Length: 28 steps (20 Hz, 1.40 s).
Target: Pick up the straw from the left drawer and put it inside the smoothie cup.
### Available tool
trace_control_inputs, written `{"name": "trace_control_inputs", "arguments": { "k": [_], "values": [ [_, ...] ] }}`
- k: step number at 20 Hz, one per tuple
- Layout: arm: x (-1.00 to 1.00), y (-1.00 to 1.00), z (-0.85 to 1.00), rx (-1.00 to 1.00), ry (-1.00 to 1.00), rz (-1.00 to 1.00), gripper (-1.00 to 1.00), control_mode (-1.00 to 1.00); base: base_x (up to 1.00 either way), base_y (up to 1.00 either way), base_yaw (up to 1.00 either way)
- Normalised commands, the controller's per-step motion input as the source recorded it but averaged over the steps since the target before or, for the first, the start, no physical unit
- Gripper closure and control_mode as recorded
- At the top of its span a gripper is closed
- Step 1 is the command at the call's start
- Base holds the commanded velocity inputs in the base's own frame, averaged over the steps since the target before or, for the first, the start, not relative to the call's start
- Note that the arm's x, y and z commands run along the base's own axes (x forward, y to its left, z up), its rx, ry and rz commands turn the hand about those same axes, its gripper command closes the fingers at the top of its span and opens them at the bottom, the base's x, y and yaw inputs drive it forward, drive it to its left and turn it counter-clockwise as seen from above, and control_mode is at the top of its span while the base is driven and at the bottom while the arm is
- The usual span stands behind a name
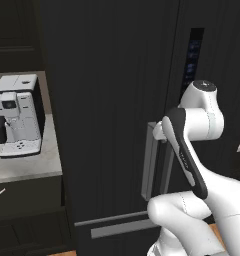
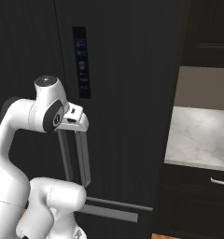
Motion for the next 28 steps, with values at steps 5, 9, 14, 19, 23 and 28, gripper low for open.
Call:
{"name": "trace_control_inputs", "arguments": {
  "k": [5, 9, 14, 19, 23, 28],
  "values": [
    [-0.01, 0.0, 0.0, 0.0, 0.0, 0.0, -1.0, 1.0, -0.05, 0.0, 0.0],
    [0.0, 0.0, 0.0, 0.0, 0.0, 0.0, -1.0, 1.0, -0.5, 0.0, 0.0],
    [0.0, 0.0, 0.0, 0.0, 0.0, 0.0, -1.0, 1.0, -0.69, 0.0, 0.01],
    [0.0, 0.0, 0.0, 0.0, 0.0, 0.0, -1.0, 1.0, -0.41, 0.38, 0.05],
    [0.0, 0.0, 0.0, 0.0, 0.0, 0.0, -1.0, 1.0, -0.06, 0.81, 0.03],
    [0.0, 0.0, 0.0, 0.0, 0.0, 0.0, -1.0, 1.0, 0.0, 0.96, 0.0]
  ]
}}
